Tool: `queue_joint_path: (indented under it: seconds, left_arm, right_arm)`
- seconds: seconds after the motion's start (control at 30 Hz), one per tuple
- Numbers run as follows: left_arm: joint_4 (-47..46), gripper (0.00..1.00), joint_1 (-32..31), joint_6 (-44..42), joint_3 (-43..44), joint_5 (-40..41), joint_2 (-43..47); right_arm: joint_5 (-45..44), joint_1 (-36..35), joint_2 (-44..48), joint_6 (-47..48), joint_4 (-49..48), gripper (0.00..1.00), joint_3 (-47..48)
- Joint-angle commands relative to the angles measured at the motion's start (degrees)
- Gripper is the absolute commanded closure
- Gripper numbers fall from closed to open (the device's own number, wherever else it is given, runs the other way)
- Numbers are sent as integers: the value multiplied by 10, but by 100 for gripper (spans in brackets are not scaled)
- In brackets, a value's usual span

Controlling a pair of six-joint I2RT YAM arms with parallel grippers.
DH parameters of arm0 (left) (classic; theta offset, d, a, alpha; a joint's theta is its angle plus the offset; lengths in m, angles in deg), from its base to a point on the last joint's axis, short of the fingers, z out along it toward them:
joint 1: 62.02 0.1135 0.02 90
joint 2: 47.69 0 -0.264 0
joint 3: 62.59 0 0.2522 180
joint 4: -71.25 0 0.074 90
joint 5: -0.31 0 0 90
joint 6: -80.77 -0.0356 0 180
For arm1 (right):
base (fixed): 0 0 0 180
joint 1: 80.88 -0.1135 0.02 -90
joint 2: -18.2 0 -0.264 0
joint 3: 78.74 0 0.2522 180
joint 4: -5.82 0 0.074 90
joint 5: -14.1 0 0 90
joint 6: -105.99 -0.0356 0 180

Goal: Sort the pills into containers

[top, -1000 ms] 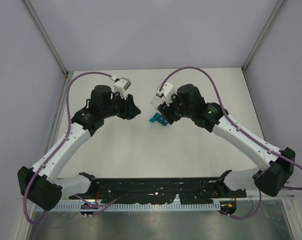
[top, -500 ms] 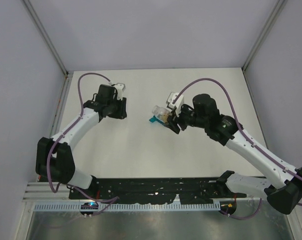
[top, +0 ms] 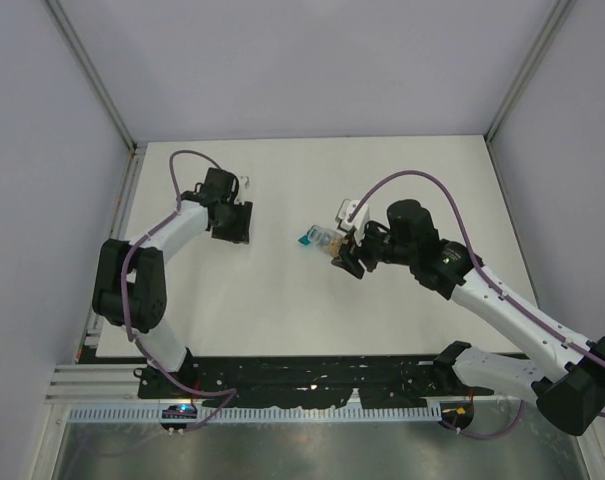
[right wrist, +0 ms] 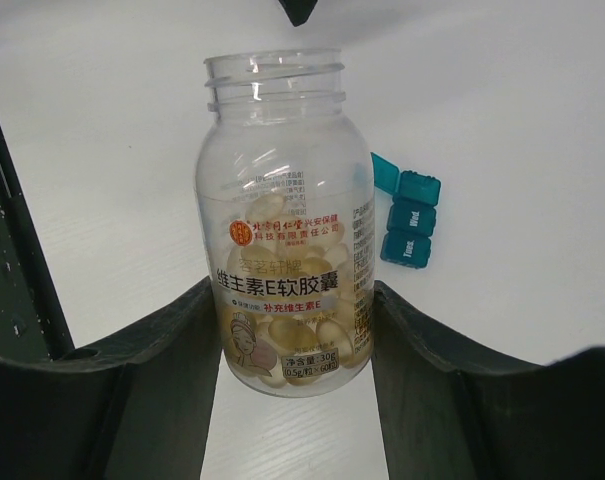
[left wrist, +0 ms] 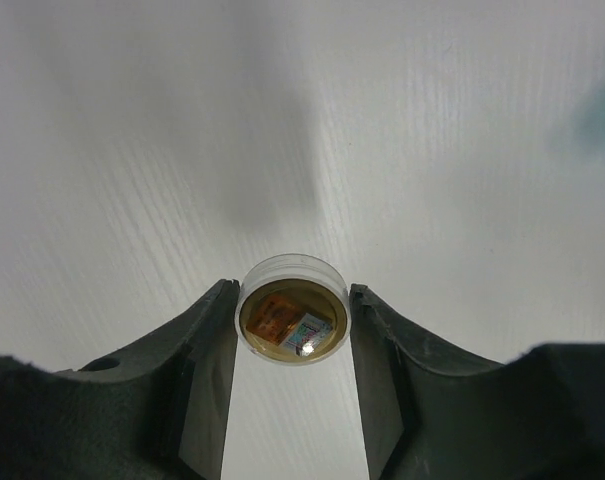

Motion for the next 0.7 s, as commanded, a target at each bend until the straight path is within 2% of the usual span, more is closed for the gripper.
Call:
queue_joint_path:
  seconds: [0.0, 0.33, 0.67]
  left_arm:
    - [13, 49, 10, 6, 27, 5, -20]
    - [25, 45, 11, 8, 37, 23, -64]
    - [18, 42, 11, 6, 34, 2, -31]
  right_arm:
    - [19, 9, 21, 2, -45, 94, -5]
    - [31, 22, 21, -8, -50, 95, -16]
    - [43, 38, 22, -14, -55, 94, -28]
